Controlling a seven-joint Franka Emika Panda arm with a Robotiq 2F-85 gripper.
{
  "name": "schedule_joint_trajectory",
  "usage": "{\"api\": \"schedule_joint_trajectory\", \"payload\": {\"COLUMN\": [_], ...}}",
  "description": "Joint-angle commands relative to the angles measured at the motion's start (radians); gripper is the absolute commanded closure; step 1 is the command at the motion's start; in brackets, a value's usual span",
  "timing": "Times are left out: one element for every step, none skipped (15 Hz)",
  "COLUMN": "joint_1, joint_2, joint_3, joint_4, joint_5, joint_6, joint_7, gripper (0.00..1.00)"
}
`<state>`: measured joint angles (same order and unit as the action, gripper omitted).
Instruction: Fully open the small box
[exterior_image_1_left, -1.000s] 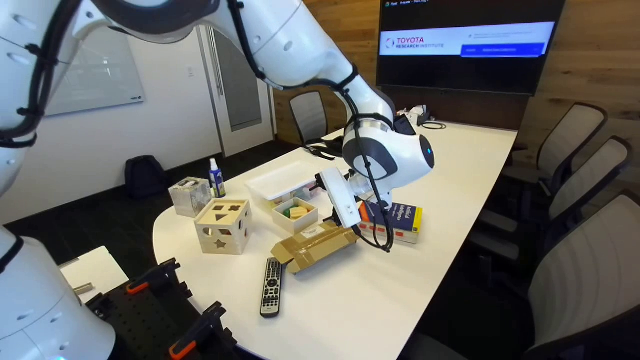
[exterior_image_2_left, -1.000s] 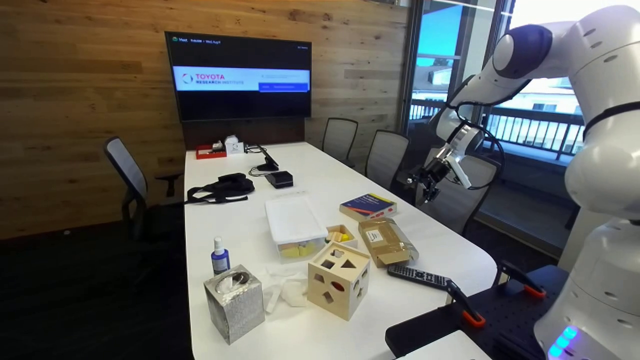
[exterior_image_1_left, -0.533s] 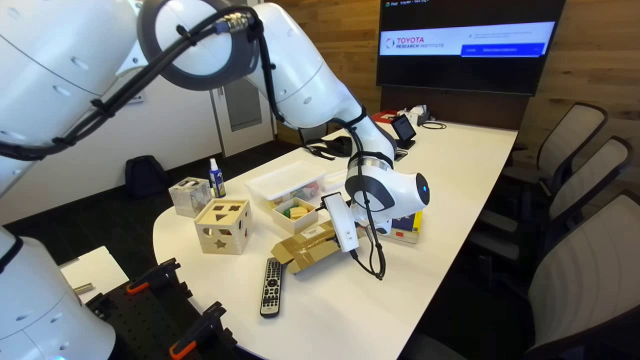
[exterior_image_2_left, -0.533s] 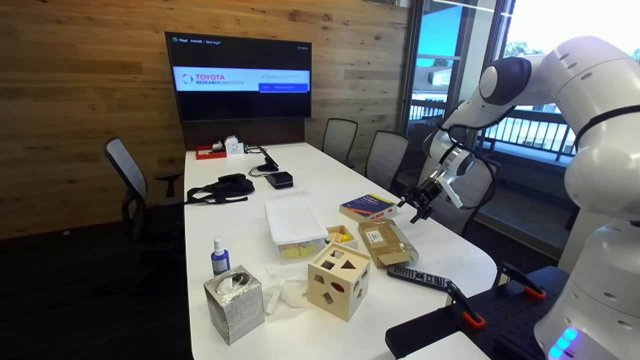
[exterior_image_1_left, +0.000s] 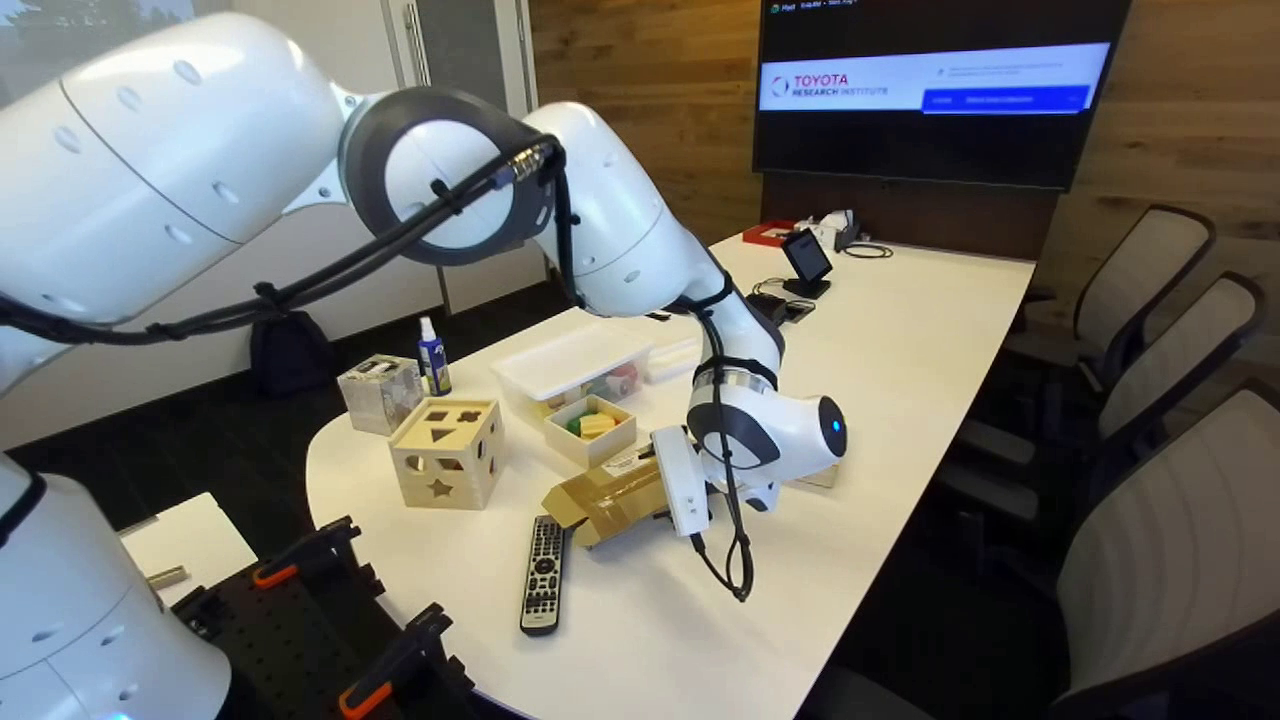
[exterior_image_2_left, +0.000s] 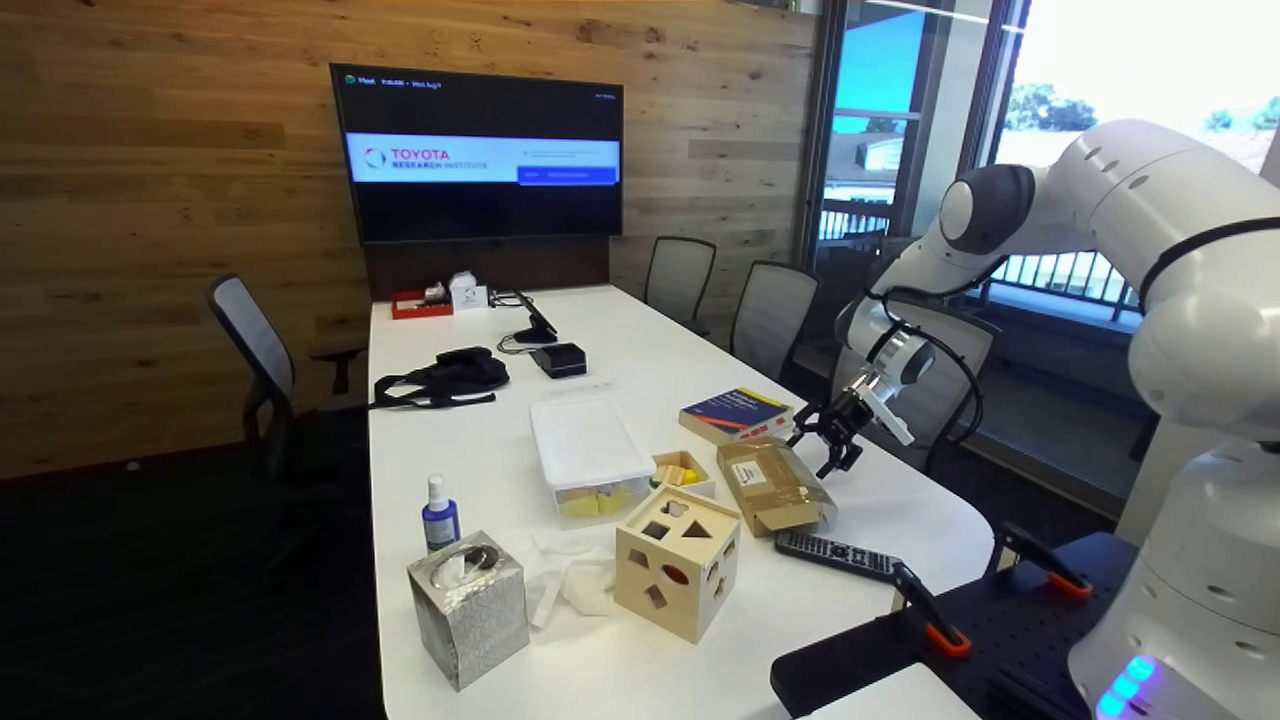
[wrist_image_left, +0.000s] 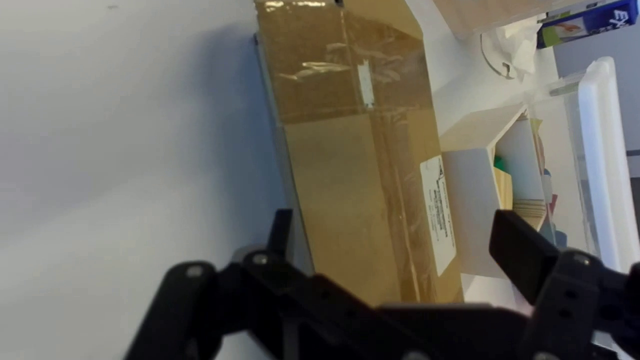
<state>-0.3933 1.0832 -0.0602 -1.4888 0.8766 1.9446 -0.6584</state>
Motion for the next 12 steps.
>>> {"api": "schedule_joint_trajectory", "payload": {"joint_1": [-0.016, -0.018, -0.018, -0.020, -0.027, -0.033, -0.036, -0.040, -0.050, -0.056, -0.058, -0.063], "joint_2": [0.058, 0.068, 0.078, 0.088, 0.100, 0.109, 0.118, 0.124, 0.128, 0.127, 0.112, 0.099], "joint_3": [0.017, 0.018, 0.019, 0.022, 0.032, 0.045, 0.061, 0.076, 0.097, 0.110, 0.117, 0.121], "joint_4": [0.070, 0.080, 0.090, 0.102, 0.119, 0.132, 0.146, 0.153, 0.158, 0.160, 0.144, 0.133], "joint_5": [-0.004, -0.006, -0.010, -0.012, -0.013, -0.012, -0.013, -0.010, 0.000, 0.006, 0.010, 0.014], "joint_6": [0.012, 0.013, 0.011, 0.006, -0.013, -0.031, -0.053, -0.063, -0.079, -0.090, -0.086, -0.084], "joint_7": [0.073, 0.082, 0.094, 0.096, 0.098, 0.087, 0.074, 0.068, 0.054, 0.043, 0.035, 0.027], "gripper": [0.00, 0.00, 0.00, 0.00, 0.00, 0.00, 0.00, 0.00, 0.00, 0.00, 0.00, 0.00]}}
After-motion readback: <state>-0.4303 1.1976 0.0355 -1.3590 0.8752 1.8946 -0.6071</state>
